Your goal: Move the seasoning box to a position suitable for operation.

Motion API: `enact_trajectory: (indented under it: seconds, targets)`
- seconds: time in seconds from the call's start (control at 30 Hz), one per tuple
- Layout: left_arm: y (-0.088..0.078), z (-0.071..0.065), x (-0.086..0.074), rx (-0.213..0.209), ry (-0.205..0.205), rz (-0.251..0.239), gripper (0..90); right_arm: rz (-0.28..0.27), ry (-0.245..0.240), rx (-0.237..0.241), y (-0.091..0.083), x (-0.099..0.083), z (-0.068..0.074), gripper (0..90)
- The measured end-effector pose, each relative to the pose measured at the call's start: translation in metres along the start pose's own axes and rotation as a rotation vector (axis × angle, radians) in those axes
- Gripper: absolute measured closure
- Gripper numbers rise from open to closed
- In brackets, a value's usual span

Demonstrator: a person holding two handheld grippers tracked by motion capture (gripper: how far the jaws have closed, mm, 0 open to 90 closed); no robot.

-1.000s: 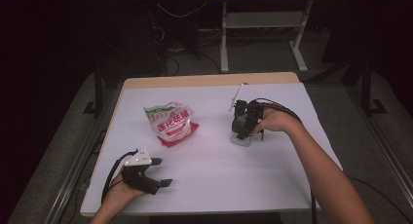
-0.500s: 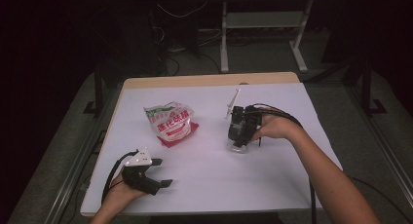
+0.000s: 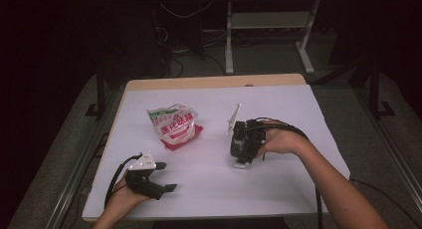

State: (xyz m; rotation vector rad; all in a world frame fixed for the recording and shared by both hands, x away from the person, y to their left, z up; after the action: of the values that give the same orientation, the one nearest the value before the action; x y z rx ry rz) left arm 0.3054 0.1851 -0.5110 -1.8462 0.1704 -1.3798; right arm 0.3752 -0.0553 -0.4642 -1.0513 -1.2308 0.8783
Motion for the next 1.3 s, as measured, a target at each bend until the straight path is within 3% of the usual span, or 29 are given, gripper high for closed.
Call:
enact_trajectory:
  seconds: [0.83, 1.3]
  targets:
    - [0.002, -0.002, -0.001, -0.005, -0.011, -0.002, 13.3, 0.068, -0.157, 0.051, 0.015, 0.017, 0.048, 15.0]
    - [0.003, -0.003, -0.001, -0.010, -0.010, 0.003, 13.3, 0.095, -0.185, 0.041, 0.020, 0.013, 0.049, 15.0]
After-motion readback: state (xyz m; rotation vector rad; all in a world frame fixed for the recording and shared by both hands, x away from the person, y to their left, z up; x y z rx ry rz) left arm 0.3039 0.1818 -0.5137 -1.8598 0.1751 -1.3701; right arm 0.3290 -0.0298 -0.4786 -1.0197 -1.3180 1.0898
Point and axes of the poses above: each handheld gripper's, and its own axes: y roughly forward along the jaws, x roughly out of its top, z roughly to its left, the point moved 10 cm from there along y, roughly forward along the jaws, and after that the axes turned 1 degree about x, right-handed, at the moved point
